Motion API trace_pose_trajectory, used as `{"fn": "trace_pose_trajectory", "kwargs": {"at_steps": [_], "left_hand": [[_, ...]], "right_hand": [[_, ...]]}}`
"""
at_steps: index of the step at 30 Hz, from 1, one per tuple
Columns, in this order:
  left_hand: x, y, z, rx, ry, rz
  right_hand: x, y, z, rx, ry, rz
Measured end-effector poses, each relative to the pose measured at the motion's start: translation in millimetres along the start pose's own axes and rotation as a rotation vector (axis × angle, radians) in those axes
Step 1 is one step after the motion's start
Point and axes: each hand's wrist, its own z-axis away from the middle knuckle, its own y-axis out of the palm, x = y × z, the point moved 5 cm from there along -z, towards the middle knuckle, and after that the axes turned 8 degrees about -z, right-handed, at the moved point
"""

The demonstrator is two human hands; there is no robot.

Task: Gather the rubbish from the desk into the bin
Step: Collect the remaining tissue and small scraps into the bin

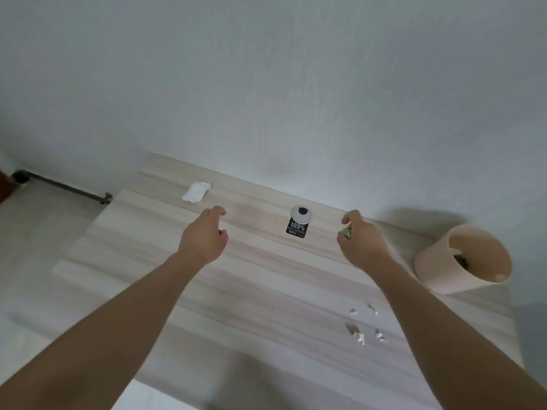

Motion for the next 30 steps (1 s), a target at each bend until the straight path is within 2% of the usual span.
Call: {"fn": "trace_pose_trajectory", "kwargs": {"at_steps": [10, 16, 23, 30], "left_hand": [[91, -6, -91, 0.007, -0.004, -0.014], [134, 23, -151, 0.173, 0.008, -0.084], [146, 59, -208, 0.280, 0.099, -0.087], [140, 84, -225, 0.179, 0.253, -0.091]], "right_hand": [[74, 84, -46, 0.041, 0.056, -0.017], [87, 134, -61, 0.094, 0.101, 0.023], [80, 159, -70, 0.118, 0.187, 0.055], [70, 163, -79, 0.093, 0.222, 0.058]]}}
